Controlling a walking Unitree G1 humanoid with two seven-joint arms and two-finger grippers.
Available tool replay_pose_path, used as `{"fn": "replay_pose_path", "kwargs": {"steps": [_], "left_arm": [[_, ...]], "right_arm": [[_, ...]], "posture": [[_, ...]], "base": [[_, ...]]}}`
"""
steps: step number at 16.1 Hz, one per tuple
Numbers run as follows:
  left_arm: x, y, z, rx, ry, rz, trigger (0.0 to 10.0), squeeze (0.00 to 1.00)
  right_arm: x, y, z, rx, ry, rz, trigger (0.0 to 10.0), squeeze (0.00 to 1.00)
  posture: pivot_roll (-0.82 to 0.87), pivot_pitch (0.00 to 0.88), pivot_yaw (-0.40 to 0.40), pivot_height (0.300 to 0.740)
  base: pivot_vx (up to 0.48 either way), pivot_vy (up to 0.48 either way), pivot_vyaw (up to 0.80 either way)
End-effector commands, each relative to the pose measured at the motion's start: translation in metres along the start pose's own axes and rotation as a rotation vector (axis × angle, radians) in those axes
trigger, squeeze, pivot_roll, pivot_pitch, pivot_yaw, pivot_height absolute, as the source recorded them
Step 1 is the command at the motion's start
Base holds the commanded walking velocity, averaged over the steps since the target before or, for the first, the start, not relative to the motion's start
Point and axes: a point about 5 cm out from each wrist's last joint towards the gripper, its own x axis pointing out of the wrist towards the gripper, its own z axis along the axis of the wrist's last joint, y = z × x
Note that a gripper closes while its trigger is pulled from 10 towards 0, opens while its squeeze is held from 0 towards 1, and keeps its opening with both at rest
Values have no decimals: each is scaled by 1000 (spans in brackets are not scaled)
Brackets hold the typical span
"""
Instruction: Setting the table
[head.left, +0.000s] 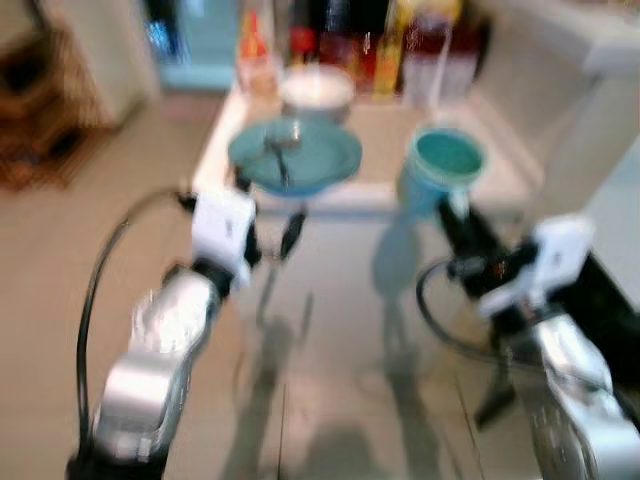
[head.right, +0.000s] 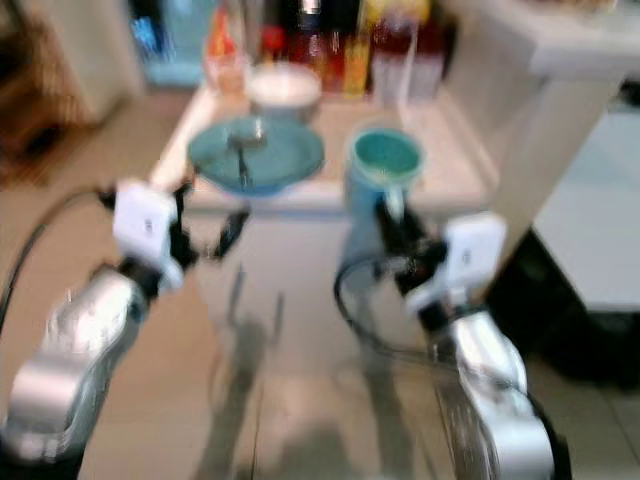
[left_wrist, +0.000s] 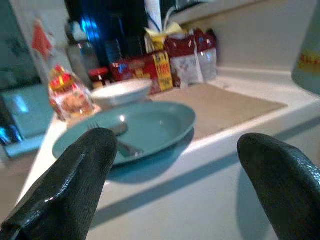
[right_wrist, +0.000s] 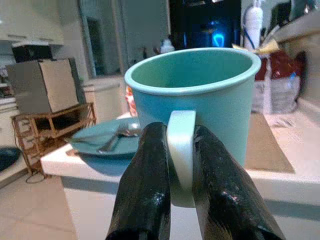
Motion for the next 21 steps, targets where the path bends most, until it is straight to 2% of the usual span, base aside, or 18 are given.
{"fn": "replay_pose_path", "kwargs": {"steps": [1, 4, 5, 6, 9, 14, 16, 19, 21], "left_arm": [[1, 3, -4, 8, 21, 7, 10000, 0], [5, 3, -4, 17, 21, 11, 10000, 0], [5, 5, -7, 30, 37, 19, 10000, 0], [5, 7, -8, 31, 44, 30, 10000, 0], [4, 12, -13, 8, 67, 70, 10000, 0], [3, 12, -15, 23, 80, 72, 10000, 0], [4, 12, -14, 24, 76, 71, 10000, 0], [6, 11, -13, 25, 67, 76, 10000, 0], [6, 11, -13, 23, 65, 80, 10000, 0]], "right_arm": [[2, -5, 2, -10, -10, -34, 10000, 0], [4, -11, -2, -12, 19, -85, 10000, 0], [8, -19, -8, -120, 47, -153, 10000, 0], [9, -21, -9, -151, 57, -167, 10000, 0], [9, -15, -13, -47, 106, -97, 10000, 0], [5, -12, -11, -83, 97, -88, 10000, 0], [5, -12, -10, -93, 99, -89, 10000, 0], [7, -17, -9, -104, 91, -121, 10000, 0], [9, -20, -6, -112, 84, -132, 10000, 0]], "posture": [[87, 6, 18, 740], [89, 0, 20, 740], [93, 0, 15, 740], [92, 0, 14, 740], [89, 3, 12, 740], [86, 22, 20, 740], [84, 20, 17, 740], [80, 20, 10, 740], [77, 28, 4, 740]], "base": [[0, -480, 0], [0, -480, 0], [0, -480, 0], [0, -480, 0], [0, -480, 0], [0, -480, 0], [0, 0, 0], [0, 0, 800], [0, -480, 800]]}}
